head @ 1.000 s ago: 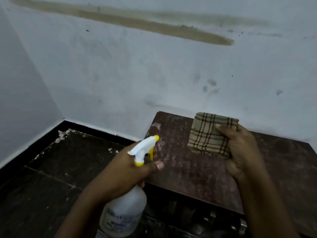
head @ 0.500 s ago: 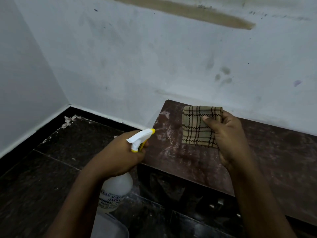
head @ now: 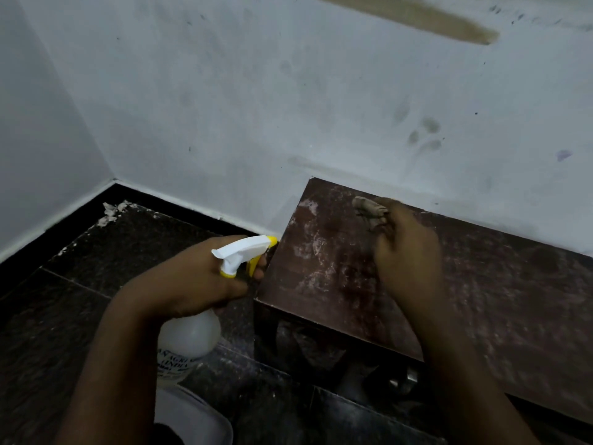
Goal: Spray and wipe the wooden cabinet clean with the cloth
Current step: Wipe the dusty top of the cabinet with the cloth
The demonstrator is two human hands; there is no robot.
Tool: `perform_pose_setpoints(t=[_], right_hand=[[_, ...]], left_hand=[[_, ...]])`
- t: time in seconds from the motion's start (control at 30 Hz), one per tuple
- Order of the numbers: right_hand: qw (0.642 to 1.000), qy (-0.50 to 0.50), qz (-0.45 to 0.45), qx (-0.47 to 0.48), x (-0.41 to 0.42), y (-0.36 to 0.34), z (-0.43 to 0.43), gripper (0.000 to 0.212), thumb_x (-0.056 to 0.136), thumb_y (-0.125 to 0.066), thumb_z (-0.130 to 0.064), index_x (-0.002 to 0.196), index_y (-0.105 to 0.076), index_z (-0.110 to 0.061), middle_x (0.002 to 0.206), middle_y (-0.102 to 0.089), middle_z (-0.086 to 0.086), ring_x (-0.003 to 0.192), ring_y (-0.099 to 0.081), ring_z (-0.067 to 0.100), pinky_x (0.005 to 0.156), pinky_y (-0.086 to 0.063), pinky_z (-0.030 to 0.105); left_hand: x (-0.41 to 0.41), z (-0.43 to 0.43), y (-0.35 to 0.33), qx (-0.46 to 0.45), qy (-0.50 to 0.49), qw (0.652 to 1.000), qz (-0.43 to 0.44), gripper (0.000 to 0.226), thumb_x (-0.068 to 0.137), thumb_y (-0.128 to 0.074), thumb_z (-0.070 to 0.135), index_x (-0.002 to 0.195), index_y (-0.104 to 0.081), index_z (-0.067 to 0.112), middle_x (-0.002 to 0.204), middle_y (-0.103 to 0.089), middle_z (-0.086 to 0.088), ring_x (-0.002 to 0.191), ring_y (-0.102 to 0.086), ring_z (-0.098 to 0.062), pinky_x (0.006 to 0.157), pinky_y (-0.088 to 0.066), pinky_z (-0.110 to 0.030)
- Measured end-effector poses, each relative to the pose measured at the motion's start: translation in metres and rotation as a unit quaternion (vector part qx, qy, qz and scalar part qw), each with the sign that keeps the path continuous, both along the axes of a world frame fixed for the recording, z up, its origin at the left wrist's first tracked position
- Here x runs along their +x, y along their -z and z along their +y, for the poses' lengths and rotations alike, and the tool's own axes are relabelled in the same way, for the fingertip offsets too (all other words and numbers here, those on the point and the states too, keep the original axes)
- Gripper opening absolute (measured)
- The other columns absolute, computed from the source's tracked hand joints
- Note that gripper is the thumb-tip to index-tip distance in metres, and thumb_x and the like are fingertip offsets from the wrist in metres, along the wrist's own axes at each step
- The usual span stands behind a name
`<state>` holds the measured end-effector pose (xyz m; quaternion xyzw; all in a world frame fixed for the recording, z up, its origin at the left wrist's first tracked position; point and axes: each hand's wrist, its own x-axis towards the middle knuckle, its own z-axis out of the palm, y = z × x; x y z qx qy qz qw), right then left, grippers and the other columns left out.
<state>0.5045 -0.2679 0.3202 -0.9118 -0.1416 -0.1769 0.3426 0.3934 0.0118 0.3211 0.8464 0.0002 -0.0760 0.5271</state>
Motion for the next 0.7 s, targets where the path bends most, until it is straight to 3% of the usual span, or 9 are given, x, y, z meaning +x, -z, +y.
perform_pose_setpoints(t=[0.07, 0.13, 0.2, 0.27, 0.37, 0.43, 0.53, 0.7], right_hand=[[0.997, -0.035, 0.025, -0.071, -0.004, 0.008, 0.020, 0.043, 0.099, -0.055, -0.009, 0.138, -0.059, -0.027, 0.103, -0.074, 0.003, 0.070, -0.062, 0.012, 0.060, -0.050, 0.027], [0.984, -0.081, 0.081, -0.136, -0.015, 0.019, 0.038, 0.051, 0.099, -0.051, -0.010, 0.147, -0.052, -0.028, 0.127, -0.069, 0.005, 0.094, -0.065, 0.018, 0.084, -0.056, 0.035], [0.969, -0.129, 0.107, -0.182, -0.035, 0.029, 0.052, 0.056, 0.098, -0.050, -0.011, 0.151, -0.048, -0.026, 0.146, -0.057, 0.007, 0.126, -0.057, 0.023, 0.107, -0.046, 0.036], [0.960, -0.177, 0.106, -0.190, -0.058, 0.032, 0.055, 0.058, 0.095, -0.050, -0.013, 0.152, -0.047, -0.024, 0.155, -0.050, 0.006, 0.143, -0.045, 0.023, 0.120, -0.030, 0.034], [0.947, -0.221, 0.111, -0.205, -0.087, 0.035, 0.034, 0.061, 0.088, -0.050, -0.016, 0.149, -0.052, -0.025, 0.156, -0.049, -0.001, 0.148, -0.038, 0.018, 0.120, -0.005, 0.027], [0.948, -0.193, 0.144, -0.210, -0.085, 0.035, 0.010, 0.063, 0.091, -0.054, -0.014, 0.151, -0.049, -0.032, 0.158, -0.046, -0.004, 0.150, -0.035, 0.014, 0.121, -0.008, 0.023], [0.956, -0.117, 0.178, -0.202, -0.053, 0.031, 0.003, 0.059, 0.100, -0.051, -0.017, 0.155, -0.042, -0.033, 0.164, -0.036, 0.002, 0.152, -0.032, 0.019, 0.125, -0.025, 0.036], [0.949, -0.183, 0.136, -0.218, -0.037, 0.033, 0.070, 0.064, 0.098, -0.048, -0.009, 0.160, -0.034, -0.020, 0.168, -0.027, 0.002, 0.157, -0.017, 0.021, 0.129, -0.014, 0.039]], left_hand=[[0.002, 0.006, 0.003, 0.003, 0.005, 1.000, 0.002, 0.056, 0.081, -0.061, -0.018, 0.123, -0.069, 0.019, 0.106, -0.076, -0.007, 0.053, -0.059, -0.010, 0.052, -0.051, -0.034], [0.004, 0.008, 0.008, 0.002, 0.002, 1.000, 0.000, 0.053, 0.080, -0.063, -0.015, 0.119, -0.070, 0.020, 0.107, -0.076, -0.006, 0.052, -0.060, -0.012, 0.053, -0.052, -0.034], [0.005, 0.009, 0.011, 0.001, 0.000, 1.000, -0.009, 0.048, 0.074, -0.064, -0.003, 0.115, -0.070, 0.020, 0.106, -0.076, -0.004, 0.053, -0.060, -0.009, 0.054, -0.053, -0.034], [0.006, 0.011, 0.015, -0.004, -0.008, 1.000, -0.006, 0.052, 0.070, -0.062, 0.005, 0.118, -0.070, 0.023, 0.107, -0.076, -0.001, 0.055, -0.060, -0.009, 0.055, -0.054, -0.034], [0.005, 0.013, 0.020, -0.012, -0.004, 1.000, 0.011, 0.060, 0.076, -0.063, -0.001, 0.128, -0.068, 0.029, 0.110, -0.075, 0.000, 0.059, -0.060, -0.013, 0.058, -0.055, -0.037], [0.006, 0.014, 0.021, -0.002, 0.008, 1.000, 0.015, 0.060, 0.079, -0.064, -0.002, 0.128, -0.067, 0.031, 0.111, -0.075, 0.001, 0.062, -0.061, -0.016, 0.061, -0.056, -0.043], [0.006, 0.018, 0.019, 0.009, 0.005, 1.000, 0.018, 0.057, 0.073, -0.064, 0.007, 0.125, -0.067, 0.030, 0.110, -0.075, 0.003, 0.063, -0.063, -0.014, 0.063, -0.057, -0.044], [0.003, 0.017, 0.020, 0.029, -0.023, 0.999, 0.011, 0.049, 0.071, -0.061, 0.012, 0.118, -0.070, 0.024, 0.098, -0.075, -0.002, 0.058, -0.063, -0.014, 0.059, -0.055, -0.042]])
